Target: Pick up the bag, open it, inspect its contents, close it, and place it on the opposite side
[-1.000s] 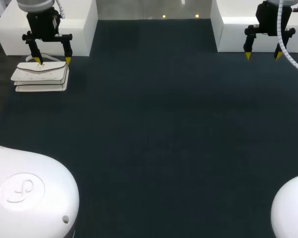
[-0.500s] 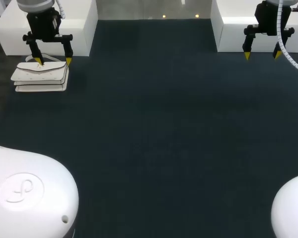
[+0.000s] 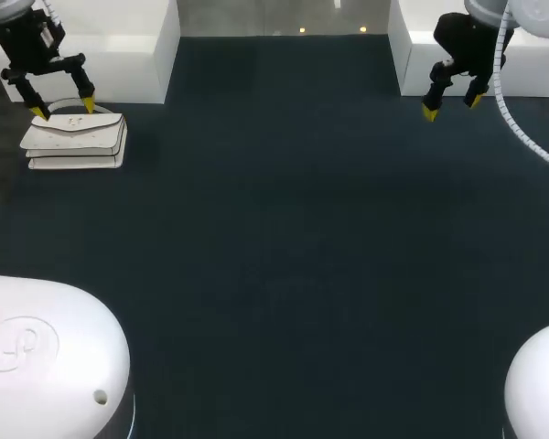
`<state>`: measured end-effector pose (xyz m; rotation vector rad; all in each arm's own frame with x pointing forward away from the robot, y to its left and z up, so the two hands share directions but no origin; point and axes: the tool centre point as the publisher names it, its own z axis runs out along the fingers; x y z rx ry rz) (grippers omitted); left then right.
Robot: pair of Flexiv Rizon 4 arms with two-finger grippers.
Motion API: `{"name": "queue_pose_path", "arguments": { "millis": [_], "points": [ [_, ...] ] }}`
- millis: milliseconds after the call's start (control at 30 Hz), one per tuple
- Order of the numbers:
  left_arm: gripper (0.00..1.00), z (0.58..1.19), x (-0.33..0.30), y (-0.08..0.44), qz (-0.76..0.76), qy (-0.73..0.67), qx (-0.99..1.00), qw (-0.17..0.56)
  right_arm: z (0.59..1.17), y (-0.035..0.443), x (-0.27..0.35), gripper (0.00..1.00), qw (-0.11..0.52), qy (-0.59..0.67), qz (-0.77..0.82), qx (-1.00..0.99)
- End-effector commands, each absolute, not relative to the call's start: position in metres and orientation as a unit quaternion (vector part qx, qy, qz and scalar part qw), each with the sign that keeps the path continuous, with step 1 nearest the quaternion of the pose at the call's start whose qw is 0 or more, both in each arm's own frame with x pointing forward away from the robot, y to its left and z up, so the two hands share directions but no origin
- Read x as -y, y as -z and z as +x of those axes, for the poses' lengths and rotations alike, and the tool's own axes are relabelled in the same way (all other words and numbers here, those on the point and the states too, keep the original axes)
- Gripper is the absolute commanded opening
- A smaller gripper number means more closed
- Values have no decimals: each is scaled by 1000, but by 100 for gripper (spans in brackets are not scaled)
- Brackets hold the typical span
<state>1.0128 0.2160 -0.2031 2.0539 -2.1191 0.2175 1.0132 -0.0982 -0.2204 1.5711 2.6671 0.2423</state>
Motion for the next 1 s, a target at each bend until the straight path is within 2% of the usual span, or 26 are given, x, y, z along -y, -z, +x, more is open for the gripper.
{"name": "queue_pose_path", "arguments": {
  "millis": [33, 200, 467, 1000],
  "points": [
    [100, 1018, -238, 207, 685, -129, 702, 148, 1004, 231, 94, 100, 75, -158, 384, -907],
    [100, 1022, -251, 211, 688, -145, 694, 156, 1006, 238, 79, 100, 88, -177, 296, -934],
    [100, 1025, -271, 221, 699, -156, 678, 165, 1012, 253, 62, 100, 75, -215, 197, -954],
    [100, 1027, -308, 240, 724, -185, 640, 180, 1030, 276, 22, 100, 53, -203, 44, -977]
  ]
}}
